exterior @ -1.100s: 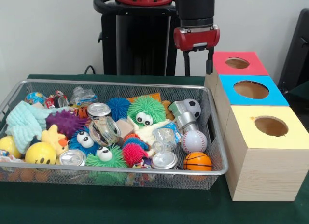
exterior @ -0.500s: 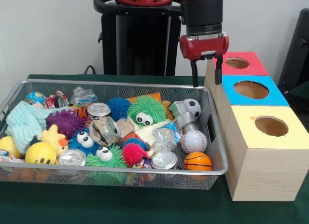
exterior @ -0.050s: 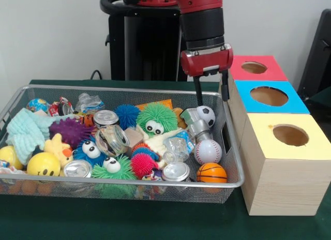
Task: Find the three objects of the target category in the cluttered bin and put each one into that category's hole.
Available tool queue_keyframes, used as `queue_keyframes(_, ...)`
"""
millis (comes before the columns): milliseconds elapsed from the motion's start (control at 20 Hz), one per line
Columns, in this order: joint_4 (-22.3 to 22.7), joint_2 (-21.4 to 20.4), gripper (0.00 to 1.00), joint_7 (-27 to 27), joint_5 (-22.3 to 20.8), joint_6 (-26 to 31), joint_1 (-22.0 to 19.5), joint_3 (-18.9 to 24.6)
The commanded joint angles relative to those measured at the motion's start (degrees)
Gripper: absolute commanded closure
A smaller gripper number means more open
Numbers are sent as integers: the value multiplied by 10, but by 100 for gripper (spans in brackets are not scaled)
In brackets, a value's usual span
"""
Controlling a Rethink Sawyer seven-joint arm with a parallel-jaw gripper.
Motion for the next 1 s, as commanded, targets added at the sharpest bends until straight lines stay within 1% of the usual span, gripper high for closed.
queue_keyframes(50, -49, 45, 0, 50, -50, -44, -39, 73)
queue_keyframes(400, -50, 53, 0, 57, -70, -61, -43, 65)
queue_keyframes(750, -57, 57, 0, 54, -89, -61, -50, 69)
queue_keyframes(900, -64, 54, 0, 54, -89, -56, -45, 58)
queue_keyframes(1000, -70, 51, 0, 53, -78, -32, -39, 41)
